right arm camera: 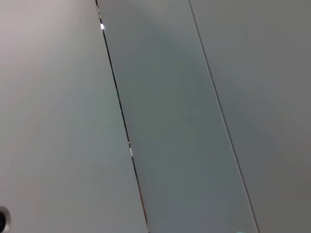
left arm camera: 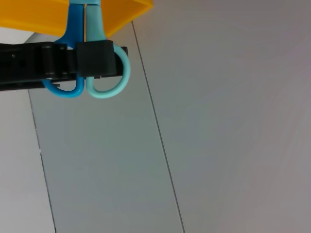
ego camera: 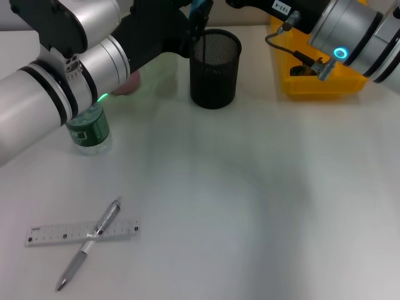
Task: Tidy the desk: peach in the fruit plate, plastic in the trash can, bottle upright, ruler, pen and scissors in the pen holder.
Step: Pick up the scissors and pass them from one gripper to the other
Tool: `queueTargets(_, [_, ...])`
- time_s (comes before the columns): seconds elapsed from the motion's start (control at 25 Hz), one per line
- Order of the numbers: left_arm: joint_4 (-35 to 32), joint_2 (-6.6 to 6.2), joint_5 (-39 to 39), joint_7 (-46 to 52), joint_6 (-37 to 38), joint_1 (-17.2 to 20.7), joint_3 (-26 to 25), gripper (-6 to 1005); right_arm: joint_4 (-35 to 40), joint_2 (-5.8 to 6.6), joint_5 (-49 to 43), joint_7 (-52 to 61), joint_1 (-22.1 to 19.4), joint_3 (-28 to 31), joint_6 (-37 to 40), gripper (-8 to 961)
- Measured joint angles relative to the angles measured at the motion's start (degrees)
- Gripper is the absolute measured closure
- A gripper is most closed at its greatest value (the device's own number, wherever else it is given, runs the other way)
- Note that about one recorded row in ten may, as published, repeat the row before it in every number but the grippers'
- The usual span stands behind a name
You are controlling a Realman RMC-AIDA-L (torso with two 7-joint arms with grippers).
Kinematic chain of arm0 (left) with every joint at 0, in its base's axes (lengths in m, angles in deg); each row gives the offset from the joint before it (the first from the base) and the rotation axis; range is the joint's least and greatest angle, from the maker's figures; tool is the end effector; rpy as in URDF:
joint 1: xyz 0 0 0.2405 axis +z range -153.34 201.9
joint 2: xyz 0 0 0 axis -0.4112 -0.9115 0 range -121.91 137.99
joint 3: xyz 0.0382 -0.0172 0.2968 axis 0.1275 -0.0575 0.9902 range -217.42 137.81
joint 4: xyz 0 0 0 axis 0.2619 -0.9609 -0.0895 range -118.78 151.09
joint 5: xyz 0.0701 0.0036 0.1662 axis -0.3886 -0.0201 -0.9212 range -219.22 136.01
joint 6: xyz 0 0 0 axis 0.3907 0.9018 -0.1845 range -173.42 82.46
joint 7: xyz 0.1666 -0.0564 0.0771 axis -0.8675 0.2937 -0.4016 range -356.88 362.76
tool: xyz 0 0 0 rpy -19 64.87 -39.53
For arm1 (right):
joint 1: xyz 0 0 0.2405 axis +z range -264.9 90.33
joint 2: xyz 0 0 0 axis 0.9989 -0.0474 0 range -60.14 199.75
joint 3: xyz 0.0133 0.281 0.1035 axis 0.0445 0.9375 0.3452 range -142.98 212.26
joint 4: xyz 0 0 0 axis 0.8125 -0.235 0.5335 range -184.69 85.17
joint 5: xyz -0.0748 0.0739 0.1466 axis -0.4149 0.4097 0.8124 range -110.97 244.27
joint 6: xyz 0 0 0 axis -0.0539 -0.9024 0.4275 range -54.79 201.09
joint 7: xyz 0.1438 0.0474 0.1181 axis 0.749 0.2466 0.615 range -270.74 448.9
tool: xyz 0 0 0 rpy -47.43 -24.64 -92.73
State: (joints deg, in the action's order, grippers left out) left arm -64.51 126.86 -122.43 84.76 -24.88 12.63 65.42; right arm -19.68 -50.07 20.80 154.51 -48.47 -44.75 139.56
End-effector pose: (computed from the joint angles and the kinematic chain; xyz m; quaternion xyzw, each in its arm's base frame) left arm -0.1575 0.3665 -0.0656 -0.8786 -0.0739 -0.2361 0.4085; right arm 0.1207 0.4234 -0.0592 -0.8344 0.1746 0.4761 0.2160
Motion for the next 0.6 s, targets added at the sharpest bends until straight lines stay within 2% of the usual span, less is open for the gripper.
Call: queueTargets(0.6, [-0.64, 0.09, 0.28, 0.04, -2.21, 0.21, 1.41, 655, -0.44, 0.0, 1.32, -1.8, 0.12, -0.51, -0.07, 756])
